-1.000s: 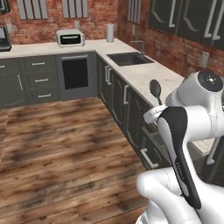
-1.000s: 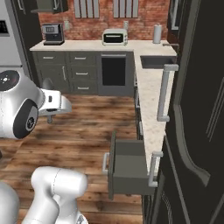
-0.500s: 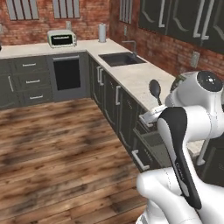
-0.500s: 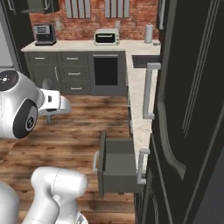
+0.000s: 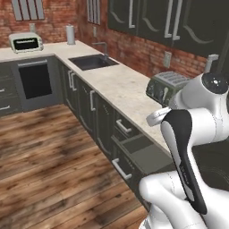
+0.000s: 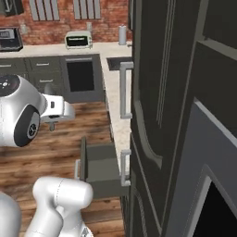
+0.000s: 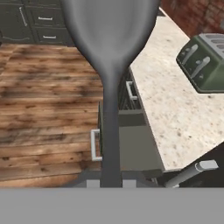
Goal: Organize the utensils by type. Pick up the wooden spoons from the counter and place them in the open cabinet. Then pick up the metallic utensils from the counter and place them in the open drawer.
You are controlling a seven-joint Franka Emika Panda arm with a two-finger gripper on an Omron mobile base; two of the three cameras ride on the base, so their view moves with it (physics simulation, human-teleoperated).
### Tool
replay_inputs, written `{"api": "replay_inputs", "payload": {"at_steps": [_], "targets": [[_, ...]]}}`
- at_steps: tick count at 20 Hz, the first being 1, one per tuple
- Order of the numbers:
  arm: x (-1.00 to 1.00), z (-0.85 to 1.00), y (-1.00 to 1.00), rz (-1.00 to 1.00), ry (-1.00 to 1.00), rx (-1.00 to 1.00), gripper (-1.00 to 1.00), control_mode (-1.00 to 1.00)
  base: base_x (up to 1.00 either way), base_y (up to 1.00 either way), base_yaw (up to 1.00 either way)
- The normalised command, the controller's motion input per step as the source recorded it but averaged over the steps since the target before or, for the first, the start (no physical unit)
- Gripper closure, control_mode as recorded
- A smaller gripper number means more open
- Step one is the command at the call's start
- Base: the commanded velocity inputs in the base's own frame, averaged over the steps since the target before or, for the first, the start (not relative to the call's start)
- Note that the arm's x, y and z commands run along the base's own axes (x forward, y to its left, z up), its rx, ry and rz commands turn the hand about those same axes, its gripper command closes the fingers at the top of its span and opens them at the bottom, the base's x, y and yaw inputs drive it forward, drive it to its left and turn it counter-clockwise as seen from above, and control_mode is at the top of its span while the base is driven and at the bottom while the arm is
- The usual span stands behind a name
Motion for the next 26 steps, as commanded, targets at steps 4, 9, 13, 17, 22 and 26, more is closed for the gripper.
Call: {"api": "replay_inputs", "payload": {"at_steps": [4, 9, 13, 17, 22, 26], "targets": [[0.0, 0.0, 0.0, 0.0, 0.0, 0.0, 1.0, 1.0, 0.08, -0.02, -0.2], [0.0, 0.0, 0.0, 0.0, 0.0, 0.0, 1.0, 1.0, 0.13, 0.0, -0.09], [0.0, 0.0, 0.0, 0.0, 0.0, 0.0, 1.0, 1.0, 0.01, -0.01, -0.05], [0.0, 0.0, 0.0, 0.0, 0.0, 0.0, 1.0, 1.0, 0.0, -0.05, -0.01], [0.0, 0.0, 0.0, 0.0, 0.0, 0.0, 1.0, 1.0, 0.0, 0.0, 0.0], [0.05, -0.18, 0.0, 0.0, 0.11, 0.0, 1.0, -1.0, 0.0, 0.0, 0.0]]}}
